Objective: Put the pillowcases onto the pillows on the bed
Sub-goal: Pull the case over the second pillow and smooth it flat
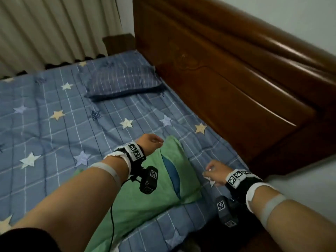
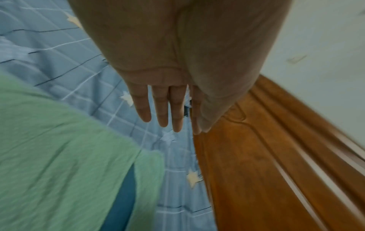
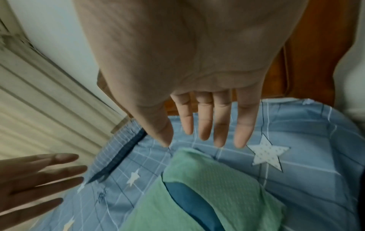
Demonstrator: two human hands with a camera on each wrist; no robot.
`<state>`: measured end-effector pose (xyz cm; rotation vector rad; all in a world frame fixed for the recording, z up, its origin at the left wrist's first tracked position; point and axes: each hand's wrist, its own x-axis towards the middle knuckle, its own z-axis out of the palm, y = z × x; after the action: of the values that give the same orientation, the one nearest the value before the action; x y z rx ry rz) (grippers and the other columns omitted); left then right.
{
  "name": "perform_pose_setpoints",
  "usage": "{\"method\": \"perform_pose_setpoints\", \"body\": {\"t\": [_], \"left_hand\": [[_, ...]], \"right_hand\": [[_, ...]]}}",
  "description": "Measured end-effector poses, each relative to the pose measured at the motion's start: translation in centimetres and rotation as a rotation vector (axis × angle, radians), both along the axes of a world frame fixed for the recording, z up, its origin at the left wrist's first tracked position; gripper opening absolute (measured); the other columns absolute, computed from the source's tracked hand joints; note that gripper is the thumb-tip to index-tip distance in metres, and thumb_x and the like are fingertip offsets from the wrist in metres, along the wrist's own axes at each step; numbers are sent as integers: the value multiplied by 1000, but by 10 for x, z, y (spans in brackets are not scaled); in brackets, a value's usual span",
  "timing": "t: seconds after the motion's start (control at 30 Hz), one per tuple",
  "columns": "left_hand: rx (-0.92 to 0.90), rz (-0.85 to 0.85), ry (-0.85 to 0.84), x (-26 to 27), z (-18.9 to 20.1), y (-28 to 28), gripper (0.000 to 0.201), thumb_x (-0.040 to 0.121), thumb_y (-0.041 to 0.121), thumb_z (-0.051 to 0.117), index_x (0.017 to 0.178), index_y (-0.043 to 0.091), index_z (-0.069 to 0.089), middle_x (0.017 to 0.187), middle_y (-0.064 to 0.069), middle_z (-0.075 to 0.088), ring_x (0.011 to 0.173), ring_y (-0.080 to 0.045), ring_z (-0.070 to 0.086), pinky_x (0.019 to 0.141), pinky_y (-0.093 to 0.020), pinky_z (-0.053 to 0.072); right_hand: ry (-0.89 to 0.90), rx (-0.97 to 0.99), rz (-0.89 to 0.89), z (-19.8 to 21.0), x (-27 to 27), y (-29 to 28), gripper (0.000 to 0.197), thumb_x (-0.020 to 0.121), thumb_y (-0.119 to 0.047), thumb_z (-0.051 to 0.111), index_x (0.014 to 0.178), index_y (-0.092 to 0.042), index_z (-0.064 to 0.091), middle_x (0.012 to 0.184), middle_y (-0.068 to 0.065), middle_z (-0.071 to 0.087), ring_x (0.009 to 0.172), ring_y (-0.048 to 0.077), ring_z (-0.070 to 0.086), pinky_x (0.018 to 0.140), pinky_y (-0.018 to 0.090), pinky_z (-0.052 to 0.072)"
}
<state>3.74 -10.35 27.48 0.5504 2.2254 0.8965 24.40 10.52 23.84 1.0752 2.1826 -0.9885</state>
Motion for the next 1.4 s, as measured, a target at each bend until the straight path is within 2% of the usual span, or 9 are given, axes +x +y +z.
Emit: {"method": "perform_pose_setpoints", "body": {"t": [0.3, 0.47, 0.6, 0.7, 0.8, 0.87, 1.2, 1.3, 1.4], "left_hand": [[-210, 170, -180, 18, -154, 11, 17, 90, 10, 63, 104, 10, 74, 102, -14, 74, 96, -28, 69, 74, -26, 48], [-135, 336, -284, 10, -230, 48, 20, 87, 21, 71, 100, 7, 72, 99, -22, 73, 93, -34, 71, 91, -48, 56], [-181, 352, -244, -2, -268, 86, 36, 95, 36, 61, 98, 2, 71, 97, -15, 71, 92, -27, 65, 82, -35, 52], [-190, 436, -285, -12, -290, 93, 35, 91, 45, 65, 83, 10, 67, 83, -7, 65, 80, -24, 62, 70, -29, 46], [-158, 504, -312, -18, -308, 88, 24, 91, 34, 67, 88, 11, 69, 90, -10, 68, 84, -21, 62, 78, -29, 49], [-77, 560, -334, -25, -311, 82, 15, 94, 25, 65, 93, 12, 71, 97, -11, 71, 92, -23, 65, 89, -35, 52], [30, 939, -252, -63, -299, 25, 25, 91, 31, 62, 69, 21, 59, 61, -3, 53, 65, -22, 54, 69, -33, 48], [60, 899, -315, -54, -310, 21, 21, 91, 26, 64, 72, 19, 64, 61, -1, 60, 60, -23, 58, 73, -37, 51], [80, 636, -395, -48, -328, 25, 29, 73, 44, 72, 85, 18, 75, 87, -8, 77, 87, -32, 72, 87, -51, 57]], "right_hand": [[-52, -181, 125, -147, -33, -22, 20, 80, -34, 70, 88, -24, 55, 93, 2, 66, 86, 26, 68, 77, 39, 58], [-6, -95, 124, -226, -54, -35, 43, 78, -41, 74, 97, -15, 46, 94, 7, 56, 87, 28, 59, 74, 33, 48], [0, -32, 135, -265, -59, -40, 46, 84, -33, 64, 113, -10, 37, 105, 16, 58, 92, 34, 64, 78, 41, 51], [82, -24, 134, -274, -57, -36, 25, 86, -20, 56, 109, -13, 50, 108, 14, 62, 96, 34, 64, 81, 38, 51], [246, -50, 130, -274, -52, -28, 15, 87, -14, 53, 100, -15, 60, 98, 12, 67, 89, 33, 64, 76, 35, 51], [306, -103, 116, -270, -55, -24, 11, 89, -18, 53, 97, -17, 61, 92, 11, 69, 84, 34, 65, 72, 39, 53], [356, -201, 331, -255, -107, -64, 10, 90, -24, 51, 95, -15, 53, 75, 15, 65, 70, 36, 65, 58, 30, 43], [260, -201, 382, -261, -102, -69, 20, 79, -32, 56, 84, -30, 38, 79, 9, 66, 74, 33, 67, 62, 31, 49], [127, -110, 404, -266, -92, -76, 24, 78, -33, 61, 88, -28, 40, 89, 10, 68, 81, 33, 68, 67, 32, 52]]}}
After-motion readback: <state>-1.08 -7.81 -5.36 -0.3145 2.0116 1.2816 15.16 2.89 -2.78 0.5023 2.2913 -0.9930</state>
